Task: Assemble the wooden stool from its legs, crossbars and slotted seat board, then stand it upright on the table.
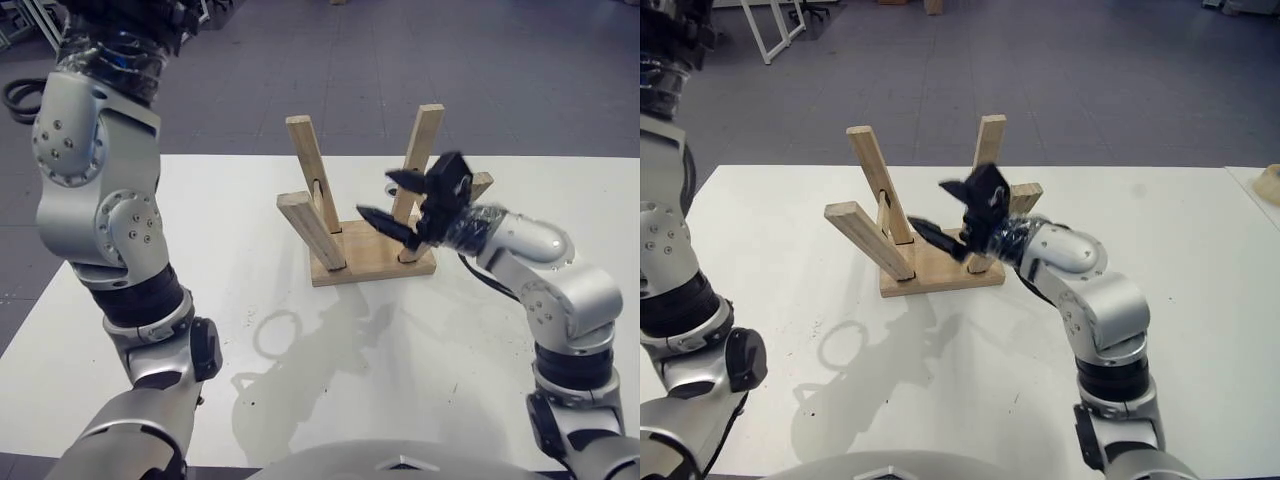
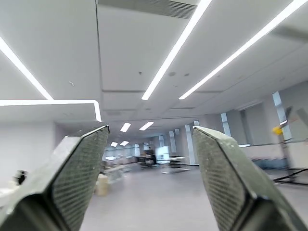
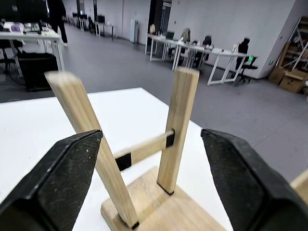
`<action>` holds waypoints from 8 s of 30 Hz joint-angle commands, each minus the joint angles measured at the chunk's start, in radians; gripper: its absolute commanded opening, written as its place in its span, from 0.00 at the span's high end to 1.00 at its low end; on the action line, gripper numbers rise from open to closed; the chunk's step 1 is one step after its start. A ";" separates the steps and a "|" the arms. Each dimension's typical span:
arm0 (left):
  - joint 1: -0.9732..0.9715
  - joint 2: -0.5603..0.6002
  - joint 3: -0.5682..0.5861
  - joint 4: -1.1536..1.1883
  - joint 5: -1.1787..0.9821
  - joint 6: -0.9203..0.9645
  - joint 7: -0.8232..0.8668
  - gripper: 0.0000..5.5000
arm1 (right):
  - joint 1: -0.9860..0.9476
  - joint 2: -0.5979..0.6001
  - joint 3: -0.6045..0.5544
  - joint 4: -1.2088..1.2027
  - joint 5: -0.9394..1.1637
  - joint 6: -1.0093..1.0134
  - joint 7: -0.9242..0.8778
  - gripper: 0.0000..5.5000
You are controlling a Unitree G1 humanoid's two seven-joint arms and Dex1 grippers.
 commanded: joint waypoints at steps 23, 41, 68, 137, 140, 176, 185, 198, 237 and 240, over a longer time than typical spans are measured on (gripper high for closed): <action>0.378 -0.029 -0.167 -0.050 -0.153 0.297 0.125 0.42 | 0.010 -0.103 -0.125 0.327 -0.060 -0.207 -0.090 0.31; 0.478 0.398 0.004 0.247 -0.449 0.202 -0.843 0.38 | -0.153 -0.361 -0.320 0.685 0.358 -0.115 0.554 0.31; 0.160 0.298 -0.371 0.757 -0.068 -0.043 -1.288 0.69 | -0.233 -0.435 0.096 1.074 0.097 -0.513 1.102 0.73; 0.888 0.381 -0.223 0.127 -0.066 -0.058 -1.094 0.12 | 0.322 -0.690 -0.047 0.613 -0.016 -0.333 1.088 0.48; 0.865 0.360 -0.266 0.151 -0.040 -0.085 -1.070 0.12 | 0.322 -0.668 -0.010 0.554 -0.020 -0.351 1.061 0.48; 0.610 0.401 -0.307 0.214 -0.269 0.160 -1.191 0.68 | 0.214 -0.538 0.032 0.580 0.090 -0.387 1.023 0.74; 0.443 0.390 -0.201 0.193 -0.573 0.480 -1.089 0.68 | 0.122 -0.538 -0.167 0.466 0.582 0.109 0.995 0.77; 0.179 0.422 -0.168 0.501 -0.787 1.022 -0.940 0.68 | -0.025 -0.532 -0.186 0.667 0.668 0.488 0.872 0.77; -0.104 0.287 0.111 0.948 -0.440 0.607 -0.540 0.16 | -0.490 -0.423 -0.365 1.520 0.334 0.300 0.552 0.55; -0.022 0.155 0.032 0.554 -0.302 0.380 -0.338 0.16 | -0.485 -0.292 -0.481 1.256 0.346 0.147 0.309 0.55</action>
